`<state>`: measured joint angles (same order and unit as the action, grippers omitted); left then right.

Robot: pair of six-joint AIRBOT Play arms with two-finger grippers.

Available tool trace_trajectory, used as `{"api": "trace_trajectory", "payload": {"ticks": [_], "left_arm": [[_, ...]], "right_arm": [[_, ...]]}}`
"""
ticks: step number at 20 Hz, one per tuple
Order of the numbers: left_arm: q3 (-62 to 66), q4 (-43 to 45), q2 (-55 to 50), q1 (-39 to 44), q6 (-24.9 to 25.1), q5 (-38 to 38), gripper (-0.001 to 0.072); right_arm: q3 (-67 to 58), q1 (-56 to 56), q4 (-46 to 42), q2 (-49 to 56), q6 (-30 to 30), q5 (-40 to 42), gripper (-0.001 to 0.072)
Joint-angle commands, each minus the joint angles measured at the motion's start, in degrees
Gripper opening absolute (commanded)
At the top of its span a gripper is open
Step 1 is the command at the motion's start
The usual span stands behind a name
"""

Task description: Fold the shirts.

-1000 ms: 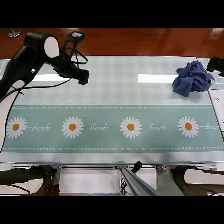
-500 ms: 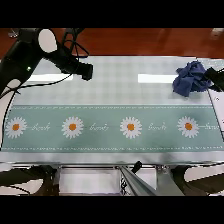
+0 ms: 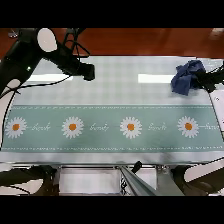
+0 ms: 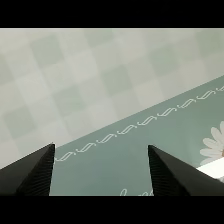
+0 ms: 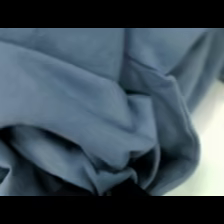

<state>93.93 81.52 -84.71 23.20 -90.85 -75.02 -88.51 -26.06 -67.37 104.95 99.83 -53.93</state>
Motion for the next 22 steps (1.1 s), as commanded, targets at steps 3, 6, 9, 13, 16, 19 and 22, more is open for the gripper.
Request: {"api": "trace_trajectory", "payload": {"ticks": [3,6,9,13,16,19,22], "left_arm": [[1.22,-0.35,1.88,0.04,0.11,-3.32,0.0714],[6.36,-0.35,4.61,0.04,0.11,-5.20,0.0714],[13.84,-0.35,8.92,0.04,0.09,-5.18,0.0714],[24.17,-0.33,17.07,0.04,0.09,-5.05,0.0714],[24.52,-0.26,24.72,0.02,-1.31,-5.90,0.0714],[23.08,0.46,28.85,0.02,-1.90,-10.67,0.0714],[19.98,1.01,29.07,0.02,-2.51,-17.20,0.0714]], "right_arm": [[-2.95,2.91,7.56,-4.50,-13.18,1.29,0.0023],[-5.51,5.57,9.05,-14.27,-18.21,1.25,0.0023],[-8.70,8.90,14.27,-26.82,-22.95,1.33,0.0023],[-11.34,13.33,16.50,-43.50,-23.87,1.25,0.0023],[-11.34,14.80,16.31,-52.68,-22.84,-2.21,0.0023],[-11.34,14.82,15.78,-55.89,-20.52,-15.23,0.0023],[-7.17,14.82,15.69,-55.71,-20.57,-24.35,0.0023]]}}
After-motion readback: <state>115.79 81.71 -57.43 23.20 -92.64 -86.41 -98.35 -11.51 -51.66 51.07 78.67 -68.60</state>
